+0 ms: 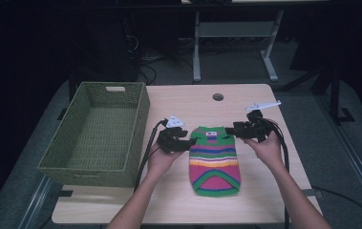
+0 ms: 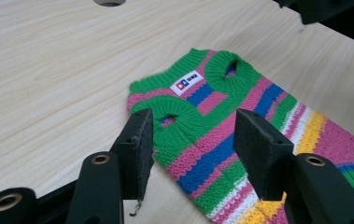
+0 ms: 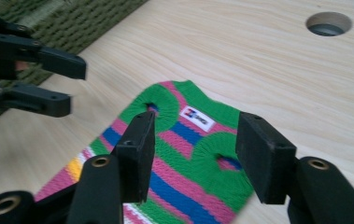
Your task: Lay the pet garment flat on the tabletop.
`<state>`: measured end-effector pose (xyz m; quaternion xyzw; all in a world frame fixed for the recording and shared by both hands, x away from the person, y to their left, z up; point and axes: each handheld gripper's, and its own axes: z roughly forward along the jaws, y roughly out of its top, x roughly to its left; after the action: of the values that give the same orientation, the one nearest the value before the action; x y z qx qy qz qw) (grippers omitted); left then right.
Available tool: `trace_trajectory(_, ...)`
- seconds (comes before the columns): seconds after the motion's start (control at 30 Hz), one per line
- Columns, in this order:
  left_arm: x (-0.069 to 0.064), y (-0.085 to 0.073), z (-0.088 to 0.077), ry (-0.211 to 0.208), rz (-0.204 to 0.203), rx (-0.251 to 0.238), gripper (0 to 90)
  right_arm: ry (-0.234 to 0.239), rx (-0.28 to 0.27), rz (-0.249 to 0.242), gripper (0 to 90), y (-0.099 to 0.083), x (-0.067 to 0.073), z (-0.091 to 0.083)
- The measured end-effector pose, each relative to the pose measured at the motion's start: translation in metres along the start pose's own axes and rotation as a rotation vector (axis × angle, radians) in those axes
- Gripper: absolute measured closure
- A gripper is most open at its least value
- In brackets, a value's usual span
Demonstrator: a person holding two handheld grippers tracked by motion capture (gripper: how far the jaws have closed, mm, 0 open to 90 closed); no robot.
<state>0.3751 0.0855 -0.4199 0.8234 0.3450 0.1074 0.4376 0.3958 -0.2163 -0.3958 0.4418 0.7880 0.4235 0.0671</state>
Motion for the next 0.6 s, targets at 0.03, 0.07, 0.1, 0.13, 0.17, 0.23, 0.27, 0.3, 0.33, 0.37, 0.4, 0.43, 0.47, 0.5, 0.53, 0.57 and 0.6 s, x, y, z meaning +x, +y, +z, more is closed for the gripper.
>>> trace_trajectory(0.03,-0.001,0.0,0.0,-0.004,0.003,0.001,47.3,0.004,-0.002,0.002,46.5,-0.001,-0.003,0.0)
trace_trajectory(0.07,-0.003,-0.001,0.001,-0.009,0.007,0.001,47.0,0.008,0.0,0.012,46.6,-0.003,-0.005,-0.001)
trace_trajectory(0.1,-0.004,-0.001,0.001,-0.018,0.015,0.002,47.0,0.016,0.006,0.016,47.5,-0.004,-0.007,-0.001)
trace_trajectory(0.13,-0.006,-0.002,0.002,-0.024,0.017,-0.001,47.0,0.024,0.015,0.018,48.7,-0.006,-0.008,0.0)
trace_trajectory(0.17,-0.006,-0.002,0.002,-0.024,0.017,-0.001,47.0,0.029,0.026,0.015,49.9,-0.009,-0.008,0.0)
trace_trajectory(0.23,-0.01,-0.004,0.005,-0.03,0.026,0.01,47.5,0.033,0.041,0.016,51.4,-0.011,-0.008,0.001)
trace_trajectory(0.27,-0.011,-0.005,0.007,-0.036,0.038,0.03,49.1,0.042,0.088,0.011,55.2,-0.018,-0.008,0.006)
trace_trajectory(0.3,-0.012,-0.007,0.009,-0.045,0.039,0.033,49.1,0.042,0.088,0.011,55.2,-0.018,-0.008,0.006)
trace_trajectory(0.33,-0.013,-0.009,0.01,-0.068,0.046,0.056,53.2,0.055,0.132,-0.002,56.2,-0.024,-0.008,0.011)
trace_trajectory(0.37,-0.013,-0.009,0.01,-0.068,0.046,0.056,56.1,0.055,0.132,-0.002,56.2,-0.024,-0.008,0.011)
trace_trajectory(0.4,-0.015,-0.013,0.012,-0.095,0.062,0.077,60.7,0.063,0.162,-0.008,58.2,-0.03,-0.006,0.016)
trace_trajectory(0.43,-0.017,-0.015,0.013,-0.104,0.07,0.089,63.9,0.065,0.172,-0.02,59.4,-0.033,-0.005,0.017)
trace_trajectory(0.47,-0.019,-0.017,0.014,-0.112,0.087,0.103,69.1,0.07,0.187,-0.022,61.0,-0.035,-0.003,0.018)
trace_trajectory(0.5,-0.02,-0.019,0.015,-0.121,0.101,0.121,73.0,0.075,0.197,-0.028,63.6,-0.038,-0.002,0.019)
trace_trajectory(0.53,-0.02,-0.019,0.015,-0.121,0.101,0.121,76.2,0.079,0.207,-0.035,66.0,-0.04,-0.001,0.02)
trace_trajectory(0.57,-0.024,-0.022,0.019,-0.138,0.115,0.157,79.2,0.081,0.222,-0.049,68.6,-0.042,0.0,0.022)
trace_trajectory(0.6,-0.024,-0.022,0.019,-0.138,0.115,0.157,80.9,0.074,0.236,-0.054,71.4,-0.044,0.001,0.024)
